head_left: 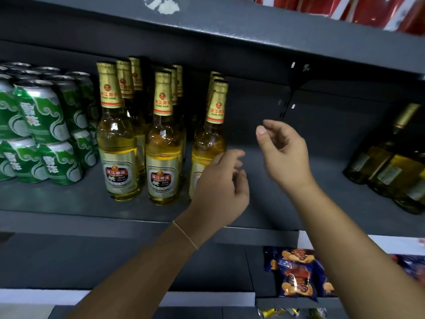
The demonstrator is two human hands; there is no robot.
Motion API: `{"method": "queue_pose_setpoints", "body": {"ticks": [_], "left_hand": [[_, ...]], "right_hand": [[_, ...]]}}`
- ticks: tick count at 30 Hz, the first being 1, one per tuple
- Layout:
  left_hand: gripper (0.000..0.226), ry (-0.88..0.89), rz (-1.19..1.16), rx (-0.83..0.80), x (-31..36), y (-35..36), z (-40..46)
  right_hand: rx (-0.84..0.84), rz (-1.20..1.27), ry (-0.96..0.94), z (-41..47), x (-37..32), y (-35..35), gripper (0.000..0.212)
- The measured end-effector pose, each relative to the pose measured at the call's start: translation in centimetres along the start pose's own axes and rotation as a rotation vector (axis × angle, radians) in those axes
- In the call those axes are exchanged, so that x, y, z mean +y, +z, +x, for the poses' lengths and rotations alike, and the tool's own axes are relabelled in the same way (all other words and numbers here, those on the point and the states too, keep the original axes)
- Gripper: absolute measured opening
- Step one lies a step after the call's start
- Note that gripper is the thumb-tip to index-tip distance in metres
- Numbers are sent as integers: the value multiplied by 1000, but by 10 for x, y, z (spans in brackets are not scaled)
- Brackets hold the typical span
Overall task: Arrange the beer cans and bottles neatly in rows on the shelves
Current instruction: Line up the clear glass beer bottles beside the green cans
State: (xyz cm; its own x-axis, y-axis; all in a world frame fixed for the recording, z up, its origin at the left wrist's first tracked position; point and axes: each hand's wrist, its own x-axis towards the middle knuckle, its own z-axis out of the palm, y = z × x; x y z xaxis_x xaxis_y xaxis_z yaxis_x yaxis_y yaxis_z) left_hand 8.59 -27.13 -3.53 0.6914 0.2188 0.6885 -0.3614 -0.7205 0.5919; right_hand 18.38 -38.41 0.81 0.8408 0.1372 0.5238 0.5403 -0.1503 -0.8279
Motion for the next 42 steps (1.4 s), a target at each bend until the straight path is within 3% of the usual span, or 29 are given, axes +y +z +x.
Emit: {"method": "queue_pose_setpoints", "body": {"ticks": [18, 28, 32, 36, 42], "left_hand": [[41, 2, -201, -328, 110, 180, 85], [41, -49, -266, -437, 177, 294, 124], [41, -34, -266, -449, 195, 329, 128], [41, -26, -242, -451, 204, 355, 128], [41, -53, -212, -477, 205, 377, 128]], "right_hand": [[249, -214, 3, 30, 55, -223, 23], [407, -395, 40, 72, 106, -364, 35], [401, -509, 156, 94, 123, -411, 50], [372, -512, 254, 116, 135, -439, 23], [271, -461, 324, 139, 153, -454, 35]]}}
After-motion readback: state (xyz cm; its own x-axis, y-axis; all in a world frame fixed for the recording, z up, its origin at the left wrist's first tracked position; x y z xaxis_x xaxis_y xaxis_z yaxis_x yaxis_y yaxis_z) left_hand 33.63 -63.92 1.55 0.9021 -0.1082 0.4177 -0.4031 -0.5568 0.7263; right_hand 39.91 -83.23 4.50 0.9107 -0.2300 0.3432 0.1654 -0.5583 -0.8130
